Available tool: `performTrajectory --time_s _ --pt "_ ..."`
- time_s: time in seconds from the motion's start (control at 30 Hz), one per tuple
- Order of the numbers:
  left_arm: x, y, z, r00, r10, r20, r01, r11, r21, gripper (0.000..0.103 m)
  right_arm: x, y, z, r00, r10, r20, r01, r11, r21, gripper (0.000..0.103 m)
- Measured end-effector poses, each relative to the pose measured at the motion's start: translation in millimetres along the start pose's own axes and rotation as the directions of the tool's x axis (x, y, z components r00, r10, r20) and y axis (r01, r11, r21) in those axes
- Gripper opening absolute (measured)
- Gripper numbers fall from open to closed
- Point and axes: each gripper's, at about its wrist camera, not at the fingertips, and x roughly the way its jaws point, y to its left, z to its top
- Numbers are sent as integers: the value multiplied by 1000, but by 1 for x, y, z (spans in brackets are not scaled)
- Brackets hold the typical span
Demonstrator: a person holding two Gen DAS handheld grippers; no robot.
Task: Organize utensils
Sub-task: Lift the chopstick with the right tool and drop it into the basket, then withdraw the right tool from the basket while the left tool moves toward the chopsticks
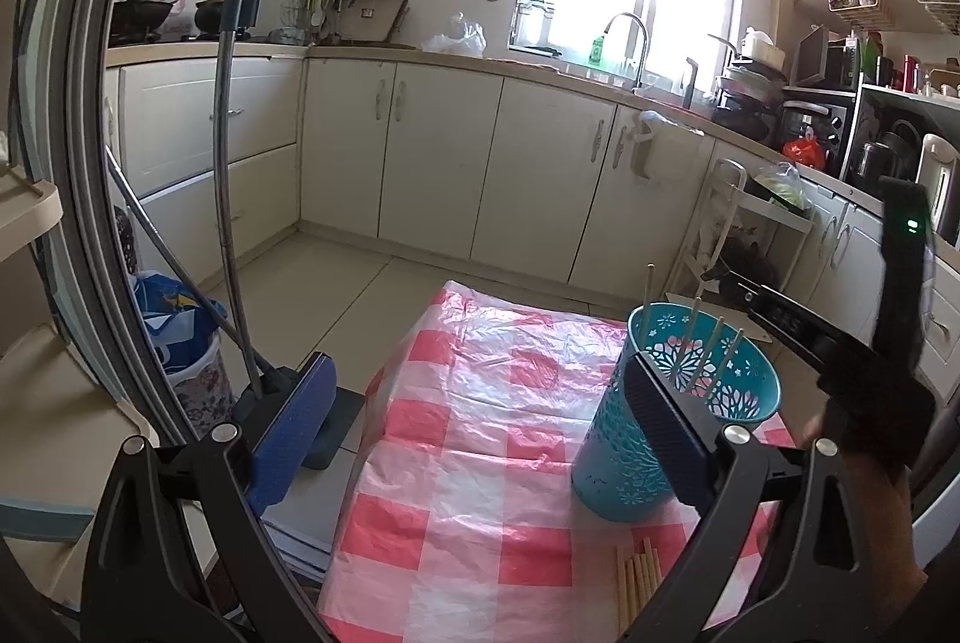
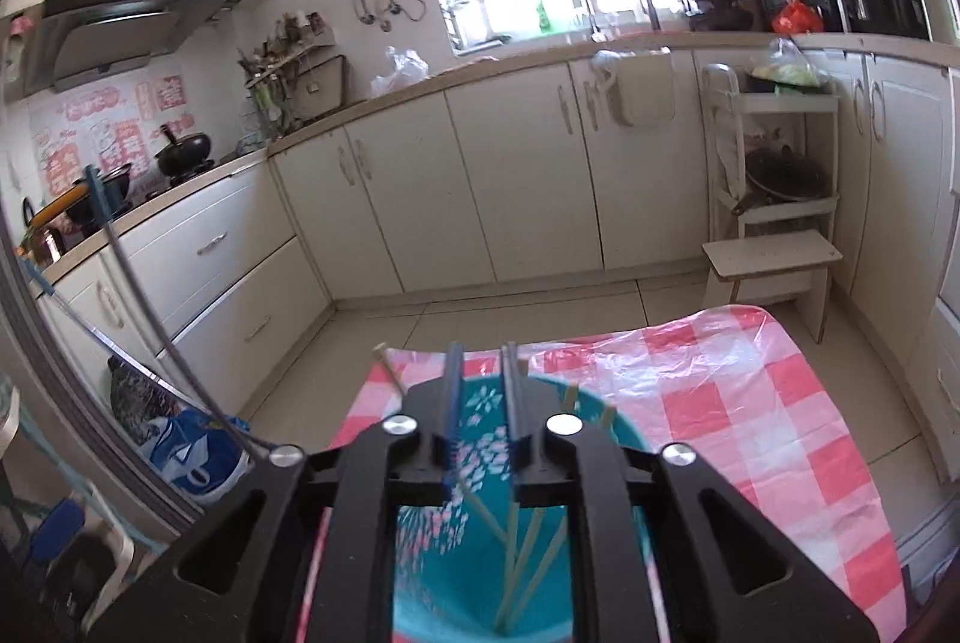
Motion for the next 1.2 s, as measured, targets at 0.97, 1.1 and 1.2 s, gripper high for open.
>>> performTrajectory --time_s 0.97,1.1,1.2 --pt "-23 -3 -8 997 46 59 -50 996 69 95 -148 -15 -153 977 -94 -190 82 994 -73 36" --pt "-23 -3 -8 998 41 54 -45 997 70 95 -140 -17 -159 971 -101 -219 85 993 -78 36" --pt "-22 -3 -8 998 35 44 -38 997 73 95 -128 -20 -162 962 -114 -249 97 992 -81 36"
